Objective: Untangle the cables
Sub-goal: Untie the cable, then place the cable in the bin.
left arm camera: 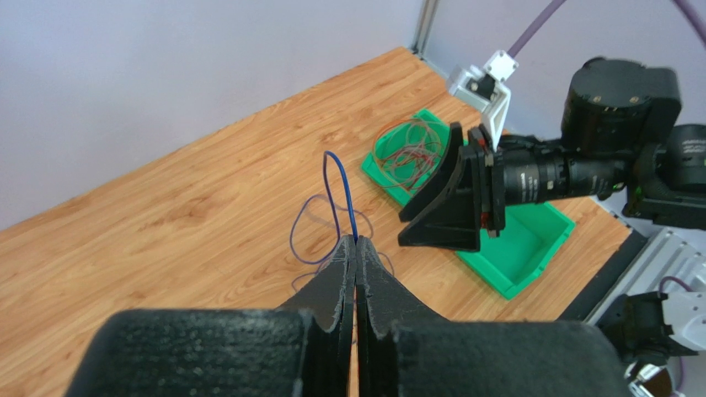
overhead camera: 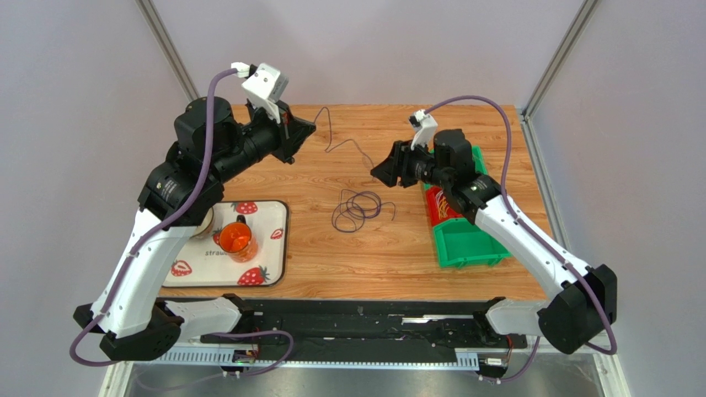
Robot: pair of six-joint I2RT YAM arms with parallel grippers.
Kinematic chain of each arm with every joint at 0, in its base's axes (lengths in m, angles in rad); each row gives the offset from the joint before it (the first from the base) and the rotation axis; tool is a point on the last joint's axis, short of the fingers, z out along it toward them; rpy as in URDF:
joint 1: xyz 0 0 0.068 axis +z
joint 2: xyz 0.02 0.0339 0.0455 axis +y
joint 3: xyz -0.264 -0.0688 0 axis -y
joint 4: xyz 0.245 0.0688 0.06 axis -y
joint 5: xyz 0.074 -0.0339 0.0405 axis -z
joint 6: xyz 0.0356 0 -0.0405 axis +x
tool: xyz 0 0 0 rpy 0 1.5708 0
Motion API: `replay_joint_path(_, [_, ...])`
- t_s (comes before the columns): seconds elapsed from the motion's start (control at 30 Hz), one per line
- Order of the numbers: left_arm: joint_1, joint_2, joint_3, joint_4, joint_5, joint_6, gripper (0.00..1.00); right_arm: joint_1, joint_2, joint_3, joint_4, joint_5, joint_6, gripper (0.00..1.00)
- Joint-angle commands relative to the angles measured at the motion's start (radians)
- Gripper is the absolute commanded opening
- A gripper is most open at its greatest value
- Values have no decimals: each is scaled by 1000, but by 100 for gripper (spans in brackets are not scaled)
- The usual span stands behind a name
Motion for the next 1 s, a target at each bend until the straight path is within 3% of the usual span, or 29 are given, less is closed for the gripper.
replay_joint_path(0.0, [12,-7,-8,89,88,-50,0,0,-38,-77,133,-11,-40,52])
replay_joint_path(0.33, [17,30,-9,132,247,-93,0,1,-9,-77,217,-52,2,56])
replay_joint_path(0.7, [17,29,-17,134,271,-89,0,32,94,-61,418,-241,104,58])
replay_joint_path(0.97, [17,26,-14,138,280,-89,0,33,237,46,450,-307,84,61])
